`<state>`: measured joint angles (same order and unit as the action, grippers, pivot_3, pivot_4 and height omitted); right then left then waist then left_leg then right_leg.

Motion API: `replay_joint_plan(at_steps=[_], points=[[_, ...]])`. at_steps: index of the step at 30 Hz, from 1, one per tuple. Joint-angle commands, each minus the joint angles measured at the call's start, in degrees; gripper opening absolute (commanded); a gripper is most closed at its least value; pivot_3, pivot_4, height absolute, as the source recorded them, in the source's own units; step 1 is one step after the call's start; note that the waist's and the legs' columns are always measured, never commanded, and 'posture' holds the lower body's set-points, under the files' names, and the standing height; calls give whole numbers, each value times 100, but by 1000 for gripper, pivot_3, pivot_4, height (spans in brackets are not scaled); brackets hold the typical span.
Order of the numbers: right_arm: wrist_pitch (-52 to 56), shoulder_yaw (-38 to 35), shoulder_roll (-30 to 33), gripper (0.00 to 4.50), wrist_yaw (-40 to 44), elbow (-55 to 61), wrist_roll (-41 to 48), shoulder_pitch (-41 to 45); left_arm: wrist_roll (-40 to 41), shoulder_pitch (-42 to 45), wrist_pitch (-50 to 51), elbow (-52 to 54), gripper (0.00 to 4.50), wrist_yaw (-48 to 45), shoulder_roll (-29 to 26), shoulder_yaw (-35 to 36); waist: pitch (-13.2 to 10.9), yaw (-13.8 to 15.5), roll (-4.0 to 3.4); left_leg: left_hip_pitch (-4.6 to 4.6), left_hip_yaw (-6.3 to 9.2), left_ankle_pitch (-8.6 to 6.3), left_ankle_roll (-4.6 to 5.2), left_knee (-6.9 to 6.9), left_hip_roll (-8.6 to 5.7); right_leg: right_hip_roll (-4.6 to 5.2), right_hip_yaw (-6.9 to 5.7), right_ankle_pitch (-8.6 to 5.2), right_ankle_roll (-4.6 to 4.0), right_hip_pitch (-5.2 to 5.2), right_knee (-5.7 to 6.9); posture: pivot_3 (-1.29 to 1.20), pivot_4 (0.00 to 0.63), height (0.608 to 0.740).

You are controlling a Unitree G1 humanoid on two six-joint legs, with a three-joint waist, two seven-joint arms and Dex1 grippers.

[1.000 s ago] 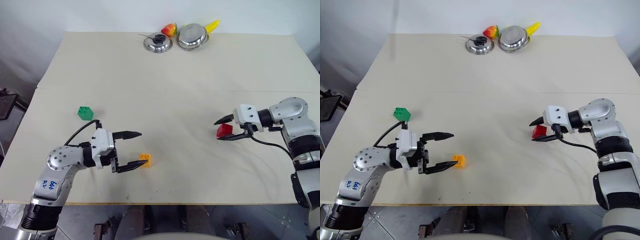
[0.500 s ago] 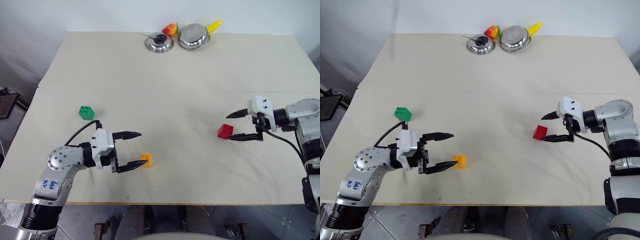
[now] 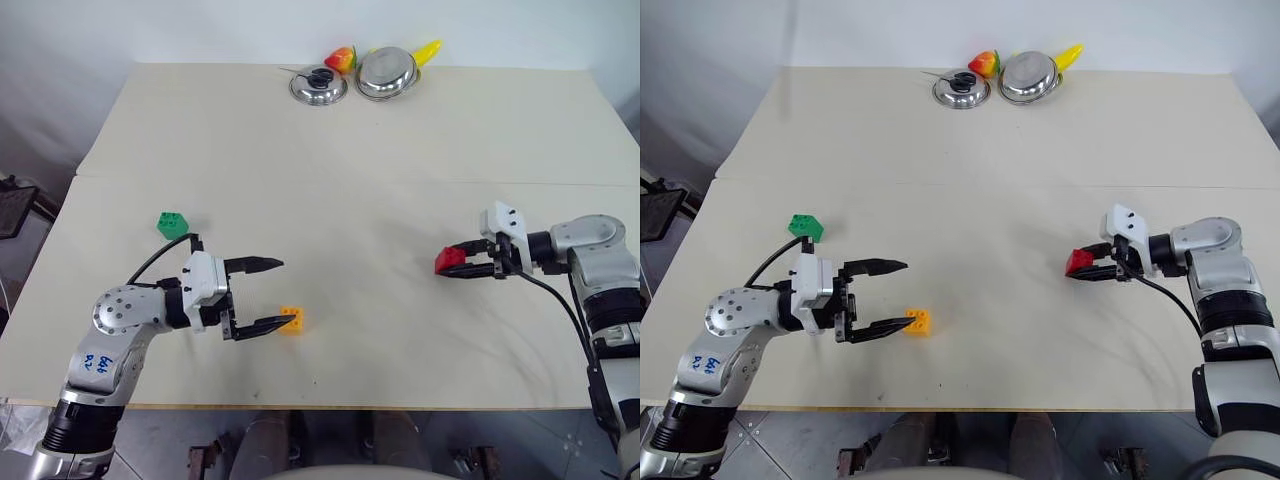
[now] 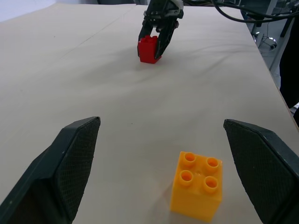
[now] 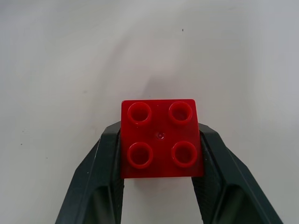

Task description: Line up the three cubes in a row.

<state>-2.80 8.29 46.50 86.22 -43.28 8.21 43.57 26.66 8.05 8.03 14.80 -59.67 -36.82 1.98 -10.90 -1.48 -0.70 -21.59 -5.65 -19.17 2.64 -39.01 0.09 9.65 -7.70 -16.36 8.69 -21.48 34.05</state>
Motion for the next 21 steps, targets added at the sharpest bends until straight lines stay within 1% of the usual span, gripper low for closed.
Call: replay_joint_plan(at_steps=[1, 4, 6, 8, 12, 16, 19, 20, 21], points=[[-686, 38, 25, 1519, 336, -185, -184, 284, 75, -77, -78, 88, 4500, -60, -46, 132, 0, -10, 0, 0, 0, 0, 0, 1, 0, 0, -1, 0, 0, 0, 0, 0, 150, 740], [-1296, 360, -32, 1519, 573, -570, -537, 596, 95, -85, -81, 84, 4500, -93, -42, 135, 0, -17, 0, 0, -2, 0, 0, 0, 1, -1, 0, 0, 0, -1, 0, 0, 150, 740], [-1514, 530, -131, 1519, 628, -799, -624, 774, 92, -71, -86, 62, 4500, -109, -37, 140, 0, -28, -1, 1, -3, 0, 0, 0, 3, -2, 1, 0, 0, -1, 1, 0, 150, 740], [-1652, 521, -312, 1519, 623, -1066, -670, 962, 81, -53, -90, 47, 4500, -112, -28, 135, 0, -36, 0, 1, -2, 0, 0, 1, 5, -4, 0, 0, 0, -1, 1, 0, 150, 740], [-1770, 474, -548, 1519, 592, -1442, -749, 1166, 74, -83, -73, 94, 4500, -82, -16, 144, 0, -45, 0, 2, -3, 0, -1, -1, 8, -7, 1, 0, 0, -1, 2, 0, 150, 740], [-1847, 483, -612, 1519, 622, -1582, -733, 1198, 80, -164, -78, 135, 4500, -68, -39, 195, 0, -65, 0, 3, -3, 0, -1, -1, 10, -8, 3, 0, 0, -1, 3, 0, 150, 740], [-1576, 453, -631, 1519, 628, -1609, -585, 1204, 73, -201, -101, 112, 4500, -67, -43, 222, 0, -68, 0, 4, -3, 1, -1, -1, 11, -9, 2, 0, -1, 0, 3, 0, 150, 740], [-1396, 421, -637, 1869, 628, -1598, -497, 1187, 70, -213, -117, 100, 4500, -74, -44, 226, 0, -69, 0, 4, -3, 1, -1, -1, 12, -9, 3, -1, -1, 0, 3, 0, 150, 740], [-1471, 416, -627, 2244, 628, -1569, -458, 1140, 56, -223, -151, 71, 4500, -90, -45, 232, 0, -70, 0, 4, -3, 1, -1, -1, 12, -9, 3, -1, -1, 0, 3, 0, 150, 740]])
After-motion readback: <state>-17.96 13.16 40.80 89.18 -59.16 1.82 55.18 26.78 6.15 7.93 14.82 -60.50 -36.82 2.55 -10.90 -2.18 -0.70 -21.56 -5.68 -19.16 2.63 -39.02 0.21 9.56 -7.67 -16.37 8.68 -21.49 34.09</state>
